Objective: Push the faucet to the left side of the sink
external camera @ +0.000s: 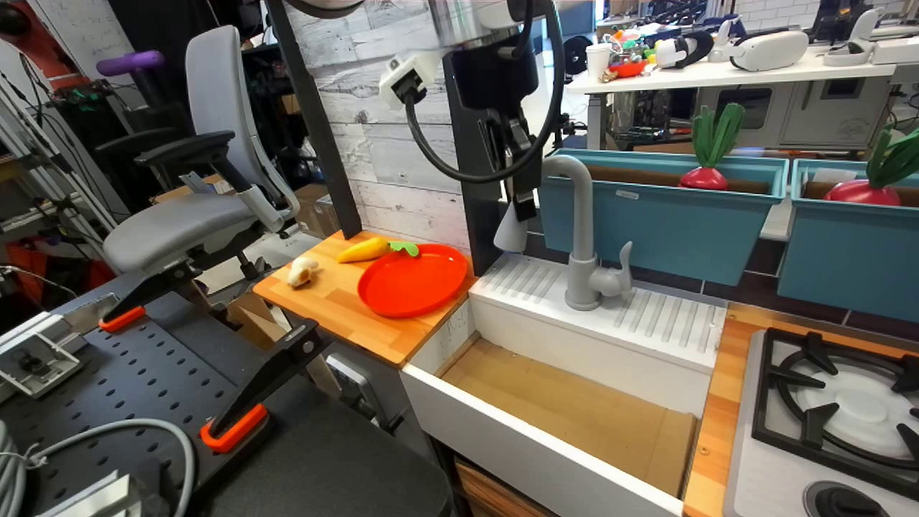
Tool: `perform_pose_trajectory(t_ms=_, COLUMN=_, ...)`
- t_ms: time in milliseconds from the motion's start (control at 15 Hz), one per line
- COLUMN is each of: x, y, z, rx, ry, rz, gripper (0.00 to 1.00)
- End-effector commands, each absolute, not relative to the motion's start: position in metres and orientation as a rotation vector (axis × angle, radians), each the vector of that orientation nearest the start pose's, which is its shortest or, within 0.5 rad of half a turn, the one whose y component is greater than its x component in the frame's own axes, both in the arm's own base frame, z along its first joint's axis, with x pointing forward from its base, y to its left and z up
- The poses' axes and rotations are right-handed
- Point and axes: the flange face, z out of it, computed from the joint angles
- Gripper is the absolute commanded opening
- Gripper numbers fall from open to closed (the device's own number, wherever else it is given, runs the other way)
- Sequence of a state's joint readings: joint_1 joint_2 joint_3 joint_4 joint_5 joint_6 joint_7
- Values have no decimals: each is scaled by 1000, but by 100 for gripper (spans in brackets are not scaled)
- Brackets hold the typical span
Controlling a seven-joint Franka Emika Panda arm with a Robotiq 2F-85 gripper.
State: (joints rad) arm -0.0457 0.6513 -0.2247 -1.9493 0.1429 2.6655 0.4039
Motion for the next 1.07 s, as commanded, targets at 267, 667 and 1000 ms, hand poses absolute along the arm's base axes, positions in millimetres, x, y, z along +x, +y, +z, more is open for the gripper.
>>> perform_pose_trajectory(t_ms=267, x=611, y=-163, z=174, rx=-2736, ry=1255, rz=-24, gripper=7)
perform_pose_trajectory(t_ms=667, x=623, y=-164, z=180, rx=-2651, ry=1279, rz=-27, gripper=7)
perform_pose_trajectory(t_ms=1000, x=631, y=-163, z=187, rx=-2654, ry=1278, rz=-45, gripper=7)
